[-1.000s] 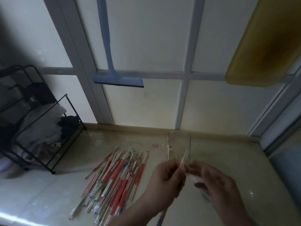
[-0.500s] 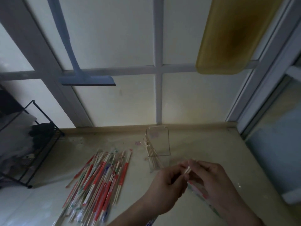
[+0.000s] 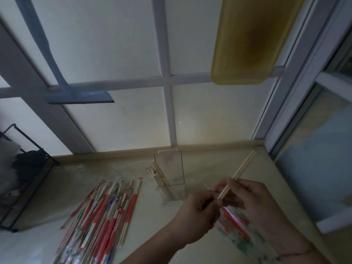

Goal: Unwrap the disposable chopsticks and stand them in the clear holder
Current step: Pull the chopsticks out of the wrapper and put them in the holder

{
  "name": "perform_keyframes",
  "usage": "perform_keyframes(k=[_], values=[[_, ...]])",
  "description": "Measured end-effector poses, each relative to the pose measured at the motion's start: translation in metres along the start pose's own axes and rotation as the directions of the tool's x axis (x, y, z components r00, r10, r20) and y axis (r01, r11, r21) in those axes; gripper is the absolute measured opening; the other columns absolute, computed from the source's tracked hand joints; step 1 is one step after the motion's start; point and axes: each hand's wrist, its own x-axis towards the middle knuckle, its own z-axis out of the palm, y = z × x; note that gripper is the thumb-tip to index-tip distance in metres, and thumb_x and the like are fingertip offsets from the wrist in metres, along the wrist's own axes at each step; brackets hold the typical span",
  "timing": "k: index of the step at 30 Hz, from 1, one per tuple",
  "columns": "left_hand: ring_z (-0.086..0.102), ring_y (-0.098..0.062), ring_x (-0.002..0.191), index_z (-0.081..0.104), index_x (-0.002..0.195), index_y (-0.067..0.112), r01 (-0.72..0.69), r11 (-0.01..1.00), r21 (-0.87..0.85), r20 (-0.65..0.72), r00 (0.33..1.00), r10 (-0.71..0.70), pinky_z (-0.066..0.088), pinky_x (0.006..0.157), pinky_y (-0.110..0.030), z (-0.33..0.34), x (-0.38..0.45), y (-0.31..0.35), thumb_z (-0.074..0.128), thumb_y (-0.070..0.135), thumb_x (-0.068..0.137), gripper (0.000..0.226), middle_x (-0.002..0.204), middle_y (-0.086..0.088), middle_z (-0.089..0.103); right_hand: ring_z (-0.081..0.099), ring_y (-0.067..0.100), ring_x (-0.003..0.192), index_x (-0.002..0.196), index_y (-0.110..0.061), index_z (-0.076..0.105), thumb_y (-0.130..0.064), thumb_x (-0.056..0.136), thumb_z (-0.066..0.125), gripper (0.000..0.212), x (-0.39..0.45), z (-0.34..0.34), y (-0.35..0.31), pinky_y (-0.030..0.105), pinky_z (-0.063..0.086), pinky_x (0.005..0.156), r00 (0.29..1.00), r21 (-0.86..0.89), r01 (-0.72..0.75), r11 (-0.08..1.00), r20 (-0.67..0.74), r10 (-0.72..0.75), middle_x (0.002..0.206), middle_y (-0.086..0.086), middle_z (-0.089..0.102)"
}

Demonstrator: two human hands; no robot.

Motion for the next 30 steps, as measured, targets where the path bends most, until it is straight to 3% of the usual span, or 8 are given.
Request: perform_keyframes(k=[6,10,12,14,16,18,23,30], values=[[0.032,-0.005,0.040,0.062,0.089,0.014,0.100,0.995,0.014,0.054,0.993,-0.101,0.028,0.041,-0.016,-0.004,0.011,-0.007,0.047,0.014,0.103,0.021,0.053,0.007,0.042,0.073,0.029,0.091,0.082,-0.013,0.074,-0.055,0.060,0.079,0.048,0.027,-0.043,-0.016,0.039,0.059,0.074,0.981,0.214,0.046,0.976,-0.194,-0.004,0.093,0.014,0.075],[0.041,-0.012,0.043,0.062,0.088,0.012,0.122,0.989,-0.079,-0.094,0.987,-0.129,0.033,0.045,-0.021,-0.007,0.024,-0.012,0.047,0.017,0.103,0.022,0.056,0.000,0.051,0.063,0.015,0.055,0.075,-0.014,0.057,-0.028,0.100,0.045,0.031,0.035,-0.070,-0.032,0.033,0.061,0.061,0.927,0.419,0.225,0.880,-0.370,-0.061,0.059,-0.001,0.060],[0.052,-0.017,0.051,0.061,0.093,0.010,0.116,0.907,-0.405,-0.207,0.955,-0.214,0.042,0.051,-0.024,-0.004,0.040,-0.012,0.046,0.018,0.103,0.020,0.065,-0.005,0.059,0.043,0.011,0.040,0.077,-0.012,0.052,-0.018,0.104,0.036,0.033,0.030,-0.063,-0.017,0.032,0.054,0.049,0.933,0.239,0.167,0.957,-0.353,-0.075,0.048,-0.004,0.043],[0.055,-0.019,0.059,0.057,0.094,0.009,0.030,0.694,-0.720,-0.214,0.941,-0.262,0.048,0.055,-0.026,0.004,0.062,-0.010,0.043,0.017,0.103,0.018,0.071,-0.008,0.058,0.037,0.010,0.037,0.080,-0.010,0.059,-0.022,0.101,0.046,0.028,0.020,-0.047,0.020,0.027,0.039,0.045,0.969,-0.084,0.017,0.996,-0.242,-0.037,0.044,-0.003,0.042],[0.055,-0.019,0.060,0.054,0.092,0.010,-0.056,0.512,-0.857,-0.219,0.939,-0.264,0.050,0.056,-0.026,0.015,0.085,-0.007,0.042,0.016,0.103,0.018,0.072,-0.008,0.055,0.045,0.009,0.043,0.076,-0.011,0.066,-0.037,0.090,0.061,0.030,0.007,-0.032,0.054,0.025,0.037,0.047,0.992,-0.323,-0.105,0.941,-0.098,0.077,0.048,0.001,0.054],[0.062,-0.019,0.059,0.055,0.092,0.010,-0.094,0.470,-0.878,-0.251,0.925,-0.284,0.054,0.055,-0.025,0.022,0.102,-0.008,0.042,0.016,0.103,0.019,0.072,-0.009,0.063,0.047,0.008,0.046,0.066,-0.009,0.068,-0.030,0.089,0.066,0.031,-0.001,-0.027,0.073,0.020,0.037,0.047,0.986,-0.358,-0.165,0.919,-0.041,0.161,0.051,0.001,0.058],[0.071,-0.018,0.067,0.060,0.091,0.007,-0.044,0.619,-0.784,-0.284,0.912,-0.295,0.058,0.064,-0.027,0.028,0.126,-0.019,0.044,0.011,0.103,0.021,0.076,-0.009,0.071,0.041,0.007,0.048,0.055,-0.016,0.063,-0.023,0.087,0.067,0.033,0.002,-0.055,0.096,0.023,0.033,0.050,0.980,-0.410,-0.197,0.890,-0.083,0.179,0.048,-0.005,0.047],[0.073,-0.020,0.090,0.063,0.102,0.006,-0.145,0.854,-0.500,-0.551,0.814,-0.184,0.058,0.085,-0.032,-0.002,0.142,-0.018,0.048,0.005,0.101,0.015,0.098,-0.012,0.073,0.043,-0.010,0.042,0.043,-0.043,0.059,-0.029,0.086,0.070,0.046,0.001,-0.104,0.148,0.019,0.037,0.050,0.939,-0.692,-0.279,0.666,-0.051,0.340,0.039,-0.013,0.047]])
